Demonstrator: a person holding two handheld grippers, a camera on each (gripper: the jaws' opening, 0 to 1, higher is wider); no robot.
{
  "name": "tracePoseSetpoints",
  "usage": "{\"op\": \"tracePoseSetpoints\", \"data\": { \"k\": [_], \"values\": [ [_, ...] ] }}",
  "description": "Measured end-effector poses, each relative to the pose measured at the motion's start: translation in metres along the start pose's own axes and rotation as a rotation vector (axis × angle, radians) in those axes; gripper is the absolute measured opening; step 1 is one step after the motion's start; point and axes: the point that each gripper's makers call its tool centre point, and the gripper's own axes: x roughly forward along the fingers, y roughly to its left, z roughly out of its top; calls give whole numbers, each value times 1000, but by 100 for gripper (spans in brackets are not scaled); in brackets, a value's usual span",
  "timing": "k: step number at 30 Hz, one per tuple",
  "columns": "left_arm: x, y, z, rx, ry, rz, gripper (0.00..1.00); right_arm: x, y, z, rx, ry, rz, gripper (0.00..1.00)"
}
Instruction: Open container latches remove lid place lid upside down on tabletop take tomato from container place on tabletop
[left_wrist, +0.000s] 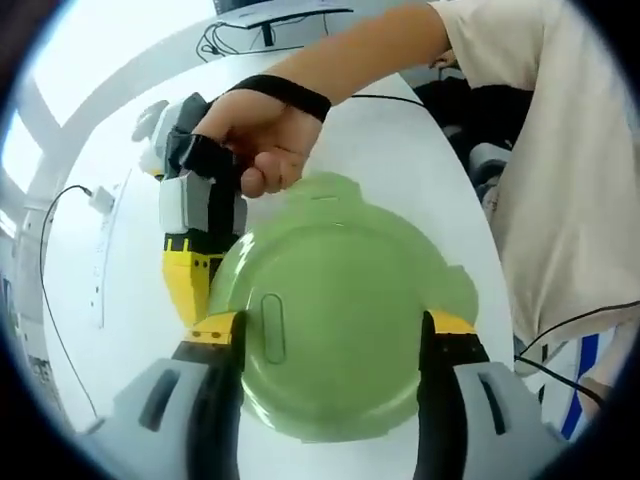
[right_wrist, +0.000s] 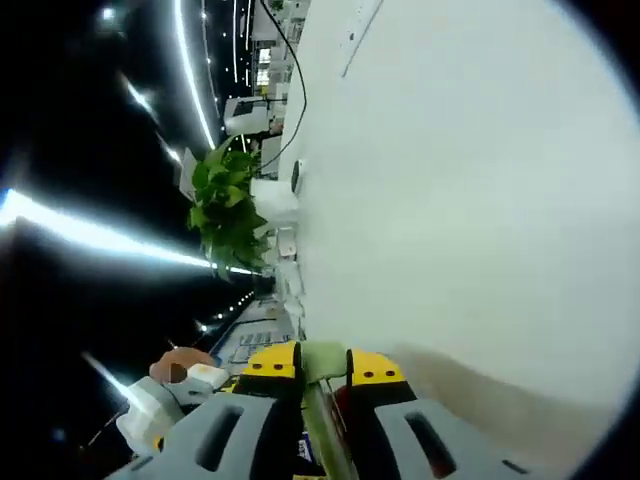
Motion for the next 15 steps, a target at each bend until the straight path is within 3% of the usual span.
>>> {"op": "tracePoseSetpoints", "data": {
  "k": [2, 6, 7, 9, 13, 15],
  "values": [
    [0, 1, 0, -2, -3, 1, 59, 1, 0, 3, -61, -5, 6, 11],
    [1, 1, 1, 4, 1, -1, 59, 0, 1, 5, -87, -28, 23, 8],
    [1, 1, 1, 6, 3, -2, 59, 0, 1, 4, -151, -28, 19, 7],
    [1, 2, 2, 13, 4, -6, 59, 0, 3, 7, -136, -20, 16, 6],
    [1, 2, 2, 16, -1, -7, 59, -1, 3, 13, -324, -68, -17, 5],
    [1, 2, 2, 17, -2, -7, 59, -1, 5, 10, -334, -64, -3, 4]
  ]
}}
